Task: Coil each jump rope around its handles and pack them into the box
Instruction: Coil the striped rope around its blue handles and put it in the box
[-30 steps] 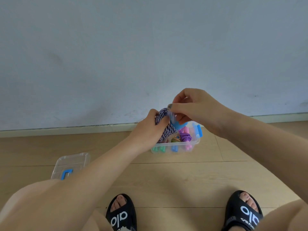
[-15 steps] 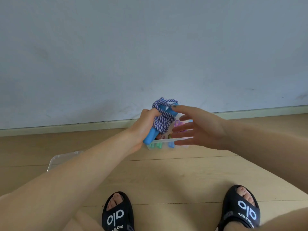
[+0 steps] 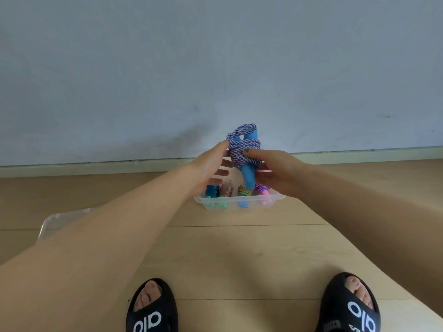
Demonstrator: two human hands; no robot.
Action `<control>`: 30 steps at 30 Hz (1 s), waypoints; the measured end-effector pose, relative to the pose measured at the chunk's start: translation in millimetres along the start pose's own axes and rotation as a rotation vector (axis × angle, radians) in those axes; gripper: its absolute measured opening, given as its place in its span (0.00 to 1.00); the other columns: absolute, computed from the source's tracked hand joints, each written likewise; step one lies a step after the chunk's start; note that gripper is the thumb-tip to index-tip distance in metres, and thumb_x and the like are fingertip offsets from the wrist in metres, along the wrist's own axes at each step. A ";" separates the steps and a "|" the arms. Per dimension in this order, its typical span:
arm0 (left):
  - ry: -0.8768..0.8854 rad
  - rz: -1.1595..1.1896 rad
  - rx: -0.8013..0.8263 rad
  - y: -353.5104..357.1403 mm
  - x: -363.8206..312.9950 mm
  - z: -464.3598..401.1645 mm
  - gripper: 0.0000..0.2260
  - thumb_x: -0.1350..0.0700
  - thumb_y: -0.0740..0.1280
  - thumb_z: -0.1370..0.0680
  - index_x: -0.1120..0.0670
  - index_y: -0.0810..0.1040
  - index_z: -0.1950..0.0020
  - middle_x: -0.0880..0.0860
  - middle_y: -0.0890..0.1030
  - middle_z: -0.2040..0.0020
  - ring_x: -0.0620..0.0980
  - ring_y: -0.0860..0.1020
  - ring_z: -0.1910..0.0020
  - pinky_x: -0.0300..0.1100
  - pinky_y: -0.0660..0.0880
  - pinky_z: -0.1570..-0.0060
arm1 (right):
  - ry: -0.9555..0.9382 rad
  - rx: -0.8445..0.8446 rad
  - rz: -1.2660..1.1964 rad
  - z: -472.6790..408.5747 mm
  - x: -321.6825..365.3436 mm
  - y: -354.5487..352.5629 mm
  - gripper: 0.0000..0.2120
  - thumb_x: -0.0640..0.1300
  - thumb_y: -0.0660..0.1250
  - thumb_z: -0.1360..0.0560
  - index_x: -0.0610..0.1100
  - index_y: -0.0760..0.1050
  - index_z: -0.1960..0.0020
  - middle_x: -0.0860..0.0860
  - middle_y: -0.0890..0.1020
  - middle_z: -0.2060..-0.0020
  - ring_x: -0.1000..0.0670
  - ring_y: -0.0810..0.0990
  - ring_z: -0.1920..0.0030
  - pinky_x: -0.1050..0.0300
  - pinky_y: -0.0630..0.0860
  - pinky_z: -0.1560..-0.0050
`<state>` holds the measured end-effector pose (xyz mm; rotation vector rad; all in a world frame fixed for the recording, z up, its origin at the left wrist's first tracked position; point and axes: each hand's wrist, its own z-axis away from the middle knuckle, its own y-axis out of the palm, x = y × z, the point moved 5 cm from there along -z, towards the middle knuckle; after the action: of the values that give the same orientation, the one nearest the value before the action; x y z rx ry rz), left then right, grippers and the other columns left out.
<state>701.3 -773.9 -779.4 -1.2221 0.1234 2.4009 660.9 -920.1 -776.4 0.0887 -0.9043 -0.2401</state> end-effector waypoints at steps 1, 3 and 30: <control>-0.004 0.009 -0.013 -2.0 0.9 -11.7 0.21 0.39 0.52 0.19 0.51 0.78 0.41 0.51 0.81 0.48 0.50 0.77 0.52 0.46 0.73 0.46 | 0.004 -0.017 -0.011 -13.6 -1.3 -4.8 0.12 0.41 0.68 0.22 0.37 0.75 0.41 0.42 0.82 0.51 0.47 0.82 0.55 0.57 0.82 0.60; -0.026 0.032 -0.023 -5.5 7.6 -35.1 0.20 0.41 0.54 0.19 0.52 0.77 0.40 0.53 0.82 0.45 0.51 0.79 0.51 0.47 0.74 0.44 | 0.023 -0.071 0.005 -40.6 -8.6 -14.3 0.14 0.40 0.69 0.23 0.35 0.74 0.39 0.40 0.81 0.50 0.45 0.82 0.54 0.56 0.82 0.57; -0.061 -0.394 -0.256 -166.9 69.6 -69.3 0.07 0.59 0.61 0.21 0.57 0.75 0.58 0.58 0.80 0.61 0.52 0.79 0.68 0.42 0.77 0.65 | -0.488 -0.273 1.010 -122.0 -31.2 109.3 0.12 0.36 0.60 0.27 0.42 0.71 0.45 0.45 0.76 0.47 0.43 0.76 0.52 0.48 0.73 0.54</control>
<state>788.1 -618.9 -856.5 -1.1511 -0.4175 2.1461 756.9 -809.5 -856.2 -0.6973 -1.2797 0.5838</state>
